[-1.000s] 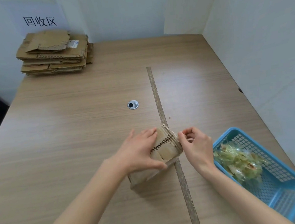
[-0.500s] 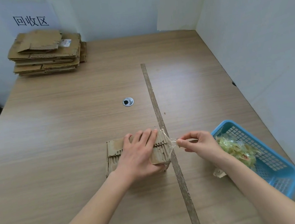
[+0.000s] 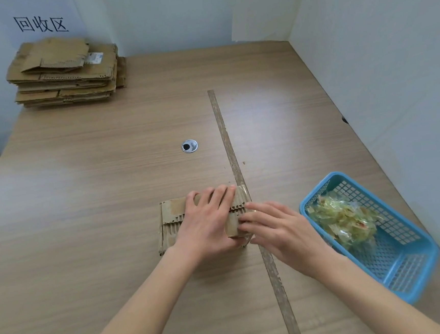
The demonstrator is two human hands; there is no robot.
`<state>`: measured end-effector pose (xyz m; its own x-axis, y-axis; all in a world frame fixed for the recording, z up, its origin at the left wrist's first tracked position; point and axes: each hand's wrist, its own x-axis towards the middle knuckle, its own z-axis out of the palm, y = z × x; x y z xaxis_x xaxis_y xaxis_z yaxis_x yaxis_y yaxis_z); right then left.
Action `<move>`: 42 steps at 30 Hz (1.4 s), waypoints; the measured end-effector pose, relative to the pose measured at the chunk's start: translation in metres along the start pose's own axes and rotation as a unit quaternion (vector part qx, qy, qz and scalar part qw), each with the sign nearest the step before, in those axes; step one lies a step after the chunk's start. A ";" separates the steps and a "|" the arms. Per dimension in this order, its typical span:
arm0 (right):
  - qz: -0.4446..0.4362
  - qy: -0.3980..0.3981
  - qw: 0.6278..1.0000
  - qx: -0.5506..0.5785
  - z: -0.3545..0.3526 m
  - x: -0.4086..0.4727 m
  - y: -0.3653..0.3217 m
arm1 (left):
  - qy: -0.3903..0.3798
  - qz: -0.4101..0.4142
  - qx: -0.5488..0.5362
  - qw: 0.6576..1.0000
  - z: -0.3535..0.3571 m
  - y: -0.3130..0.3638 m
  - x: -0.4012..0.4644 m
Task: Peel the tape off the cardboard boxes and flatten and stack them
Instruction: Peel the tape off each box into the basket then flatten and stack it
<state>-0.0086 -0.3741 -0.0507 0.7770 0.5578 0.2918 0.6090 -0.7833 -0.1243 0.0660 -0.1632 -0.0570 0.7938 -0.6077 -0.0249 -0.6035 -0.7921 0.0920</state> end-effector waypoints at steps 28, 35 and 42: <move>0.250 -0.034 0.962 0.107 -0.014 -0.008 0.018 | 0.023 0.032 -0.026 0.999 0.001 -0.002 -0.007; 0.452 0.123 0.783 0.409 -0.013 0.040 0.017 | 0.039 0.059 -0.037 0.997 0.005 -0.001 -0.012; 0.394 -0.004 0.760 0.517 -0.023 0.016 0.015 | 0.040 0.057 -0.037 0.997 0.002 0.001 -0.013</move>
<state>0.0098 -0.3833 -0.0262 0.9639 0.0317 -0.2642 -0.2489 -0.2437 -0.9374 0.0552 -0.1559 -0.0589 0.7260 -0.6842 0.0690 -0.6849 -0.7103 0.1626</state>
